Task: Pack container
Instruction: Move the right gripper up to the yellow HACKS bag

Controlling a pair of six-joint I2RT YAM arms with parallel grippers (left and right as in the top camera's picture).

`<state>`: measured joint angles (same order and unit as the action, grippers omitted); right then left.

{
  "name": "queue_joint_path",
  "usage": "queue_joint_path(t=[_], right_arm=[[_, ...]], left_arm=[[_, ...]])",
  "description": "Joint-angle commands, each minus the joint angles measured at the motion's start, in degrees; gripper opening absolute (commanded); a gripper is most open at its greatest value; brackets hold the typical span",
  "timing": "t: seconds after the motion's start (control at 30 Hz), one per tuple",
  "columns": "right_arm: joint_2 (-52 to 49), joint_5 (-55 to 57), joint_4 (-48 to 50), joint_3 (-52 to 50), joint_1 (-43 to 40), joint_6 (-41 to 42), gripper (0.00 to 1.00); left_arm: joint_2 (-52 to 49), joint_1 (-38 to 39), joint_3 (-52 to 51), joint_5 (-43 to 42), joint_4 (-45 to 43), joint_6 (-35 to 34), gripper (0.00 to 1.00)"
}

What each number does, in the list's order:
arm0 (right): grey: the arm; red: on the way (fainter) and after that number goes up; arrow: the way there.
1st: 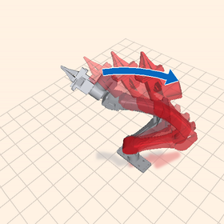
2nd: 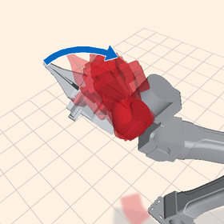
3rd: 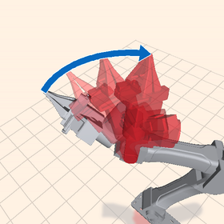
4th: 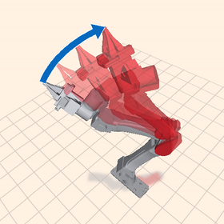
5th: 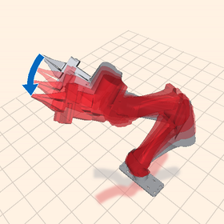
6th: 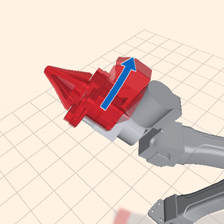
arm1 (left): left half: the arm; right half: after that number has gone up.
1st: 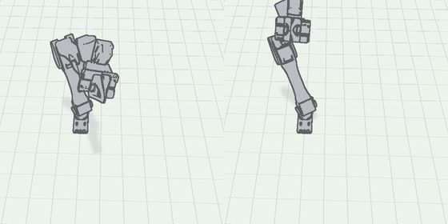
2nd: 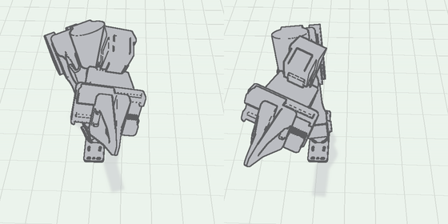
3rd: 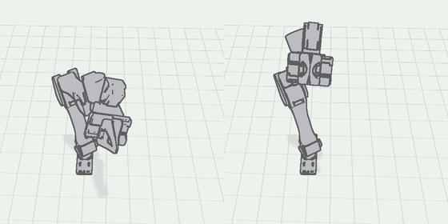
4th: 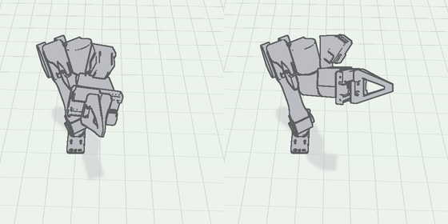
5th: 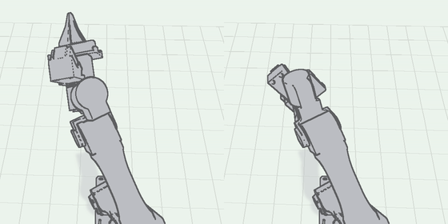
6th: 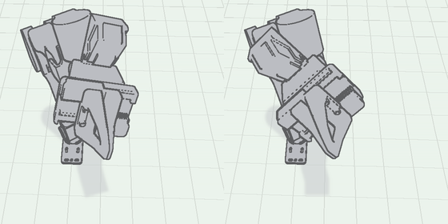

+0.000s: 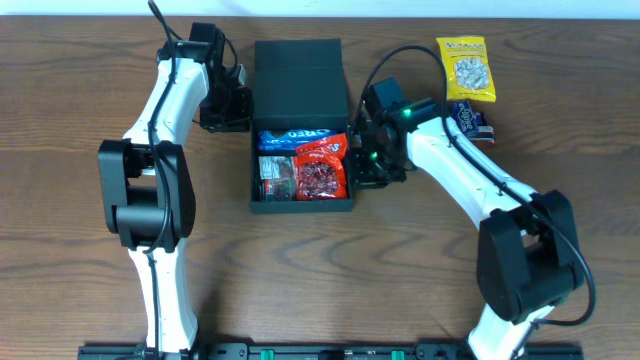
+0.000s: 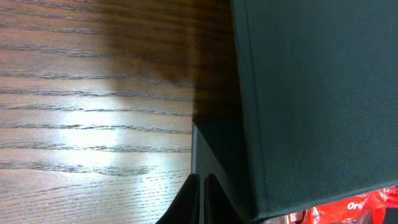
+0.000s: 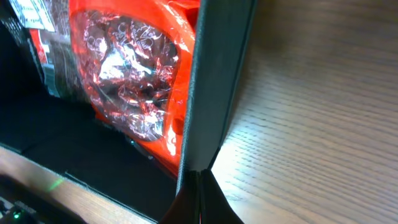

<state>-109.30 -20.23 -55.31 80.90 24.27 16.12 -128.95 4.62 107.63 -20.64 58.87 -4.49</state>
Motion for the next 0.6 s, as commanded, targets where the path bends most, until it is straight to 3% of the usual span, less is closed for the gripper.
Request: queue_joint_path(t=[0.0,0.23,0.4,0.5,0.57], right_arm=[[0.5,-1.2,0.0,-0.4,0.7,0.6,0.01],[1.3,8.2,0.1,1.6,-2.6,2.4,0.01],[3.1,21.8,1.2,7.1,-8.7,2.9,0.01],[3.1,25.6,5.4,9.2,-13.4,-3.3,0.26],[3.0,24.8,9.1,9.2,-17.1,-4.6,0.34]], left_arm=[[-0.6,0.0,-0.3,-0.4,0.1,-0.2,0.06],[-0.6,0.0,-0.3,-0.3,0.9,-0.2,0.06],[-0.6,0.0,-0.3,0.1,1.1,-0.2,0.06],[-0.6,0.0,-0.3,0.1,1.1,-0.3,0.06],[-0.6,0.0,-0.3,0.0,1.1,-0.3,0.07]])
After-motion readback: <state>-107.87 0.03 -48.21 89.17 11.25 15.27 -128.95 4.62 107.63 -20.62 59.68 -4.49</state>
